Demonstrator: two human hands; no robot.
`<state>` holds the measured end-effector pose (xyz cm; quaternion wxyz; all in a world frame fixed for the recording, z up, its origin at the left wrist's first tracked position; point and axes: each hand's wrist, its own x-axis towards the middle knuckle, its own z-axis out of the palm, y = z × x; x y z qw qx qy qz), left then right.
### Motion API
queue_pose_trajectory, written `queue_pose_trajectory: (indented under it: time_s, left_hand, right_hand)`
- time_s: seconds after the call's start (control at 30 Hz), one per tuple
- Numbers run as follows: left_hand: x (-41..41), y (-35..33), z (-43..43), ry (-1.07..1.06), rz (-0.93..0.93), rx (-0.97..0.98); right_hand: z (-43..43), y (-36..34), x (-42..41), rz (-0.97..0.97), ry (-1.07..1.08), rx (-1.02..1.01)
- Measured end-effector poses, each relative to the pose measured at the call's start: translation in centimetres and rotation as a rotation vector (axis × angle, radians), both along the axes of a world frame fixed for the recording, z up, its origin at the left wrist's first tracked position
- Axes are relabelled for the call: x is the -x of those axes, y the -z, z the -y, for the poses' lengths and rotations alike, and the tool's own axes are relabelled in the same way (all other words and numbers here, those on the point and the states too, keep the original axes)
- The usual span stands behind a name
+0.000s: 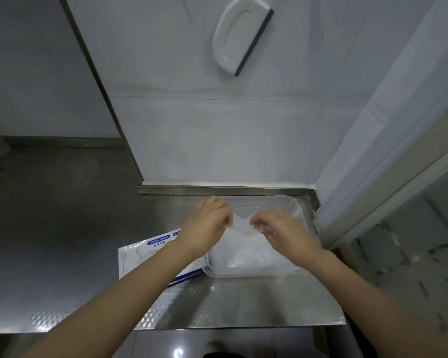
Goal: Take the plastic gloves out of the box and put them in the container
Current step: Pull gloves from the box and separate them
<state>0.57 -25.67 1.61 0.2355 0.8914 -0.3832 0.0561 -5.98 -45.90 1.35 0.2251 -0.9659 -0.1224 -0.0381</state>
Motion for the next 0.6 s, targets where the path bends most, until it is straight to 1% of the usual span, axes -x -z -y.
queue_pose_trajectory:
  time_s: [0.1, 0.17, 0.23, 0.3, 0.37, 0.4, 0.5, 0.6]
  left_hand:
    - [0.2, 1.8, 0.3, 0.115, 0.021, -0.380]
    - [0.3, 2.5, 0.8, 0.180, 0.025, -0.616]
    - [0.5, 3.0, 1.7, 0.239, 0.005, -0.756]
    - [0.6, 3.0, 2.4, 0.253, -0.015, -0.786]
    - [0.2, 2.5, 3.1, 0.193, -0.040, -0.708]
    - [-0.2, 2.0, 3.3, 0.140, -0.049, -0.635]
    - [-1.9, -0.7, 3.6, -0.036, -0.043, -0.325]
    - [-2.8, -3.7, 3.4, -0.071, -0.043, 0.017]
  right_hand:
    - [0.4, 1.4, 0.2, -0.150, -0.092, 0.197]
    - [0.2, 2.4, 0.1, -0.251, -0.134, 0.278]
    - [0.1, 3.1, -0.1, -0.360, -0.149, 0.316]
    - [0.2, 3.3, -0.4, -0.428, -0.134, 0.300]
    - [0.5, 3.0, -1.0, -0.414, -0.064, 0.223]
    - [0.8, 2.6, -1.3, -0.370, 0.001, 0.149]
    - [1.8, 0.8, -2.2, -0.139, 0.232, -0.122]
    - [2.4, -2.0, -2.2, 0.104, 0.331, -0.269]
